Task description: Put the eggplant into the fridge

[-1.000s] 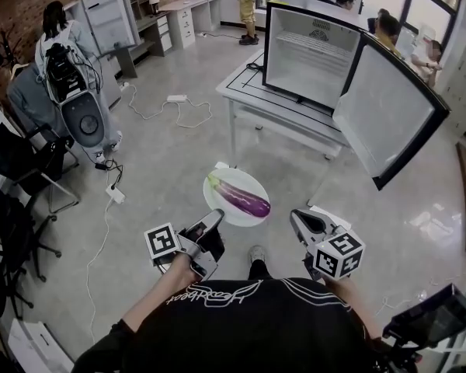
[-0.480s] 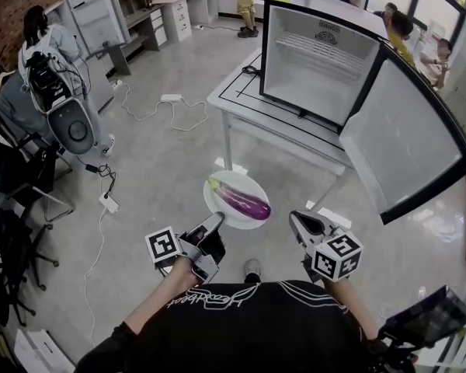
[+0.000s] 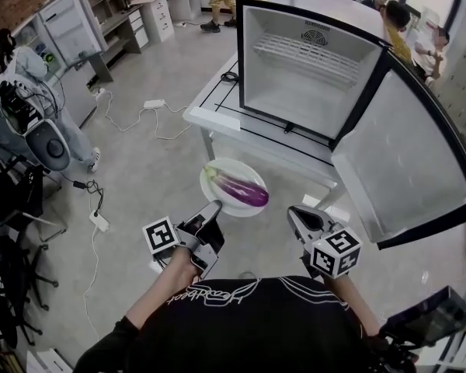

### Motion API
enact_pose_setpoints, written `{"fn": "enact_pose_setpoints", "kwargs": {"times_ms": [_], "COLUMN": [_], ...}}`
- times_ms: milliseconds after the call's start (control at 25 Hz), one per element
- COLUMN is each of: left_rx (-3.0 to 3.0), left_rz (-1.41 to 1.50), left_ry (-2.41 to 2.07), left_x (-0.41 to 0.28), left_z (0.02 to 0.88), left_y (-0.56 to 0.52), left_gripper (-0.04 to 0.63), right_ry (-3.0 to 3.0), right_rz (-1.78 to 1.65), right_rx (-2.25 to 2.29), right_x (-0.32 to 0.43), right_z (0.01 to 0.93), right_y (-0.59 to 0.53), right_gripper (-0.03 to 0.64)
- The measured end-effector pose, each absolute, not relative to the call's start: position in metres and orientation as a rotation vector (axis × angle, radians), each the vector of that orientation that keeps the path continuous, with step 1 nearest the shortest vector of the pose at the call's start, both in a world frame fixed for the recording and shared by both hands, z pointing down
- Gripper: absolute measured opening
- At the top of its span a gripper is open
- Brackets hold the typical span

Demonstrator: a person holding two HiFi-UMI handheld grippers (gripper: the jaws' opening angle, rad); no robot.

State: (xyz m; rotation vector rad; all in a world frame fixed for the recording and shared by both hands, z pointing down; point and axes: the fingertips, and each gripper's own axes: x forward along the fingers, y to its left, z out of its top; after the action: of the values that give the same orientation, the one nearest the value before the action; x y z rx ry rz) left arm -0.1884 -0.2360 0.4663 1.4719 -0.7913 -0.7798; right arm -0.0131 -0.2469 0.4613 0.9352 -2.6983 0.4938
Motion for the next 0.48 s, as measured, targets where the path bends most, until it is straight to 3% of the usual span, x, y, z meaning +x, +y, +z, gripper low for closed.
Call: {"fn": "enact_pose_setpoints", "kwargs": {"times_ms": [480], "left_rx": [1.577], "left_rz": [-0.700], "left_ry": [-0.737], "left_x": [-0.153], "left_z": [0.445], "left_y": [-0.305], "left_gripper": [0.018], "right_ry": [-2.765], "right_rz": [0.523], "right_rx": [1.057], "right_x": [0.015], "right_z": [0.438], "right_y": [-0.299], "right_gripper": [0.006]}}
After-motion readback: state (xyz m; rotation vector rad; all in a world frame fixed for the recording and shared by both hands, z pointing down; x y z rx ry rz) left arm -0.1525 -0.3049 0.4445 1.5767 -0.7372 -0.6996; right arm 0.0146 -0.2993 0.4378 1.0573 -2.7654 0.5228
